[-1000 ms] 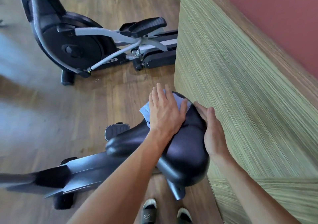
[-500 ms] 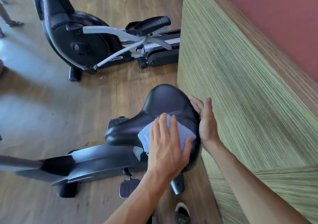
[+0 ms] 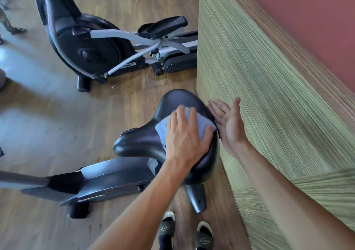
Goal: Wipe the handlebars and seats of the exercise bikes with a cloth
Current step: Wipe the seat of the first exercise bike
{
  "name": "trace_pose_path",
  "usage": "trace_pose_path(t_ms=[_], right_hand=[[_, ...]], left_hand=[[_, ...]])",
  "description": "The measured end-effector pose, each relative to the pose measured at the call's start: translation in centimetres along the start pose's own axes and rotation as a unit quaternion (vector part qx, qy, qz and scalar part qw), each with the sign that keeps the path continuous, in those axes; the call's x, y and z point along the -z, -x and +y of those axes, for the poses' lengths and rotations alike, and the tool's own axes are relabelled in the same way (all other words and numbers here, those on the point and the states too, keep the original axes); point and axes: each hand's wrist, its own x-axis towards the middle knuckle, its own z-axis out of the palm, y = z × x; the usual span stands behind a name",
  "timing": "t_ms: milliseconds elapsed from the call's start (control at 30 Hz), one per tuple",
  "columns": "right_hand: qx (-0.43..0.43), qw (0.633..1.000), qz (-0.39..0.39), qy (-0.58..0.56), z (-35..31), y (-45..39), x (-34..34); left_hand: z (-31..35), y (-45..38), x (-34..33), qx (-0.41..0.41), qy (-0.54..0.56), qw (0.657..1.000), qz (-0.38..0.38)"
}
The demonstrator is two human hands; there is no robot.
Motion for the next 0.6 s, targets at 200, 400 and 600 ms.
trace_pose_path(t_ms=[200,400,600], right_hand=[[0.011,0.999,0.006,0.035,0.5,0.3,-0.5],[0.007,0.999,-0.024,-0.02,0.7,1.6,1.1],[0.052,0.99,0.013,0.129,0.0,2.5,0.4]], left_hand=[[0.9,7.8,0.0,-0.045,-0.014,0.999,-0.002],[1.4,-2.1,-2.2,-0.002,-0.029,0.998,0.047],[0.6,-1.8,-1.2,0.004,0.007,0.998,0.059]])
